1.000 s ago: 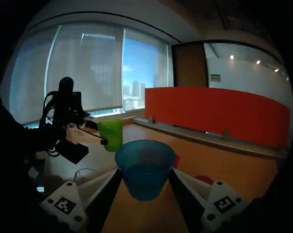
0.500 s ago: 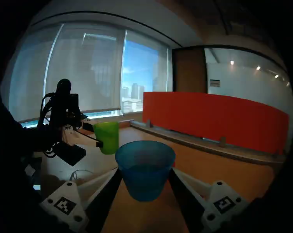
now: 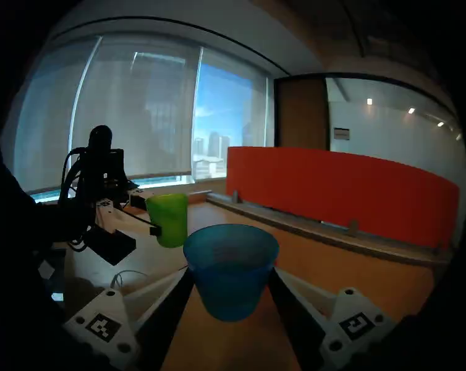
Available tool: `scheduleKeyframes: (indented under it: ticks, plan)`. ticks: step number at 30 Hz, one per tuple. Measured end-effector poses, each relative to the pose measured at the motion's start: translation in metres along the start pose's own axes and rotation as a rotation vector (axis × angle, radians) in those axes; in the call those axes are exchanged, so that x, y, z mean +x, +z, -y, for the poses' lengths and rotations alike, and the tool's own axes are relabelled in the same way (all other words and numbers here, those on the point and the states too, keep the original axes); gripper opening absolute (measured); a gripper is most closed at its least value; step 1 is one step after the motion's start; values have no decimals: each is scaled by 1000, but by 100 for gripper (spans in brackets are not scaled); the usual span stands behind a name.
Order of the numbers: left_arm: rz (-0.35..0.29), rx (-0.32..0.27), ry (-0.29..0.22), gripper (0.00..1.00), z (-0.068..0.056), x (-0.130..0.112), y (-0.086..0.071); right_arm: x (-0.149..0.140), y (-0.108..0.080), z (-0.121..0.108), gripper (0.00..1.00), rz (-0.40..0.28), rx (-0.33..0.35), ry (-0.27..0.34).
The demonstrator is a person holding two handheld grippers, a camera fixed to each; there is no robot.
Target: Pour water
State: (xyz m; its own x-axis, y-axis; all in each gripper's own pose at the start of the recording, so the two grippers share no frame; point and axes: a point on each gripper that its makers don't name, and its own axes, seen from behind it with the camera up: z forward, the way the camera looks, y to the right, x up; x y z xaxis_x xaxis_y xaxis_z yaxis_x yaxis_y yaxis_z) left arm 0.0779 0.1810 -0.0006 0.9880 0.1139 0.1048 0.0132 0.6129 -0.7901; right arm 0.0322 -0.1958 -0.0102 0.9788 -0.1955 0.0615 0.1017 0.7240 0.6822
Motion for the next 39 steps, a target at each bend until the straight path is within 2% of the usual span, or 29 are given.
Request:
scheduleKeyframes:
  ticks: [11,20,29,39]
  plan:
    - [-20,-3,-5,78,-4,3,-1,7,0,2,85,0,3,-15]
    - [-60,-3,23,78,-10,12,-3,16,2,5,85,-4,13,-37]
    - [-93,-17,15,77,-16,15,-4,30,7,9,85,-9,22,-93]
    - [-91,-36,33,77,-26,12,-4,49,14,9,85,-14,24,-187]
